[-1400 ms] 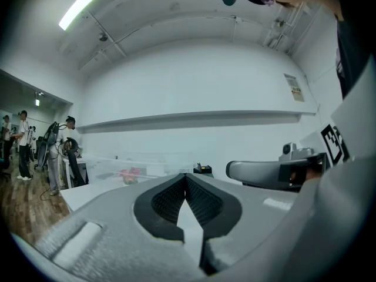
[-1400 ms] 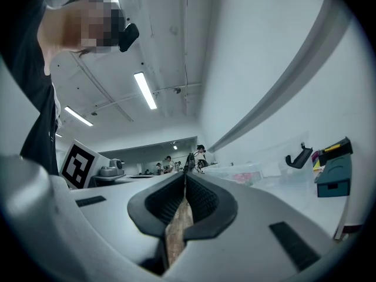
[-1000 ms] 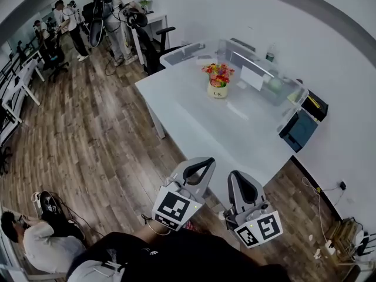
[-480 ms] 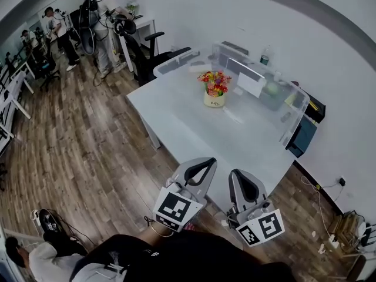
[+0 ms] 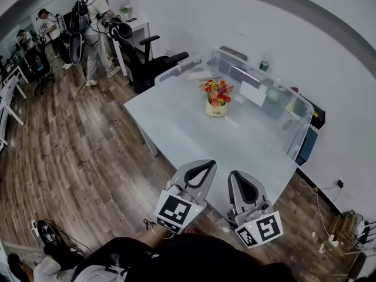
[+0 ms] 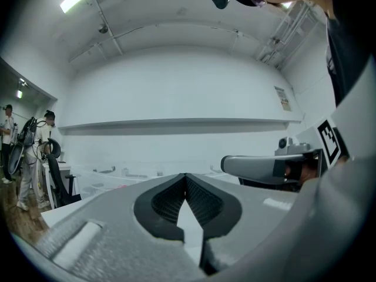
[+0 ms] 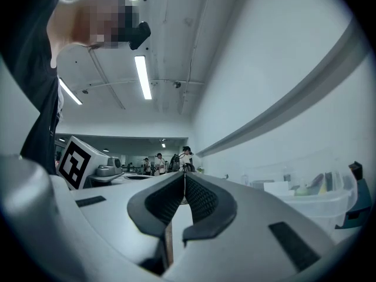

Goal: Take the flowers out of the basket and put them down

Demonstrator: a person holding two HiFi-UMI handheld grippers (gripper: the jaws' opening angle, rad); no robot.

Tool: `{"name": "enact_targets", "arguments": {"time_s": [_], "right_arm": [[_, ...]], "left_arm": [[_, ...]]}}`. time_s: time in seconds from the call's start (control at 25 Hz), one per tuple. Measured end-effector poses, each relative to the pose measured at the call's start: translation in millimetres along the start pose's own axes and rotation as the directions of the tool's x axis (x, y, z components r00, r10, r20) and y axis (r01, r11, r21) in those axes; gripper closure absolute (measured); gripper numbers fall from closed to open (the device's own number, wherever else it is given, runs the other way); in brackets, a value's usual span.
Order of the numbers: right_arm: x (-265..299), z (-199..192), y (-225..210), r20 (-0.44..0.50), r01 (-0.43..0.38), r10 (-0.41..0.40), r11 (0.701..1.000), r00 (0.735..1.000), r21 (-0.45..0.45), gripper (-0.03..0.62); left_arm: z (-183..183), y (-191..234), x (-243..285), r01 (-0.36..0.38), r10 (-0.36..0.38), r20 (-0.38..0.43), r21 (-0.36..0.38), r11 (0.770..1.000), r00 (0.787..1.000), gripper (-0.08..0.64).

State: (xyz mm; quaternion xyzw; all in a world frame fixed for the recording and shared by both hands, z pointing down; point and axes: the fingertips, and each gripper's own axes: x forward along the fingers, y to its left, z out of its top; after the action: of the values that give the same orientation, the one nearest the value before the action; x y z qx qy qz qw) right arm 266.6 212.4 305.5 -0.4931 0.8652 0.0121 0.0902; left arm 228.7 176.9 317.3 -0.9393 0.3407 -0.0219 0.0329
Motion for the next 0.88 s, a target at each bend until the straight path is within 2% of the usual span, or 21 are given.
{"name": "enact_targets", "arguments": {"time_s": [0.4,0.6,0.88], "right_arm": [[57,-2,22,0.018,0.014,-0.014,1.0,1.0,-0.026,0.58],[84,-3,29,0.014,0.038,-0.037,0.996,0.999,-0.078,0.58],[104,-2,34,0.011,0.06,-0.059,0.991,0.998,-0.122,0.58]], "left_arm": [[-5,59,-15,0.011,-0.011,0.001,0.017,1.0,1.0,0.554],[-6,85,-20,0.027,-0.027,-0.001,0.012,1.0,1.0,0.554],[-4,104,-19,0.066,-0.066,0.02,0.01,0.998,0.998,0.554]]}}
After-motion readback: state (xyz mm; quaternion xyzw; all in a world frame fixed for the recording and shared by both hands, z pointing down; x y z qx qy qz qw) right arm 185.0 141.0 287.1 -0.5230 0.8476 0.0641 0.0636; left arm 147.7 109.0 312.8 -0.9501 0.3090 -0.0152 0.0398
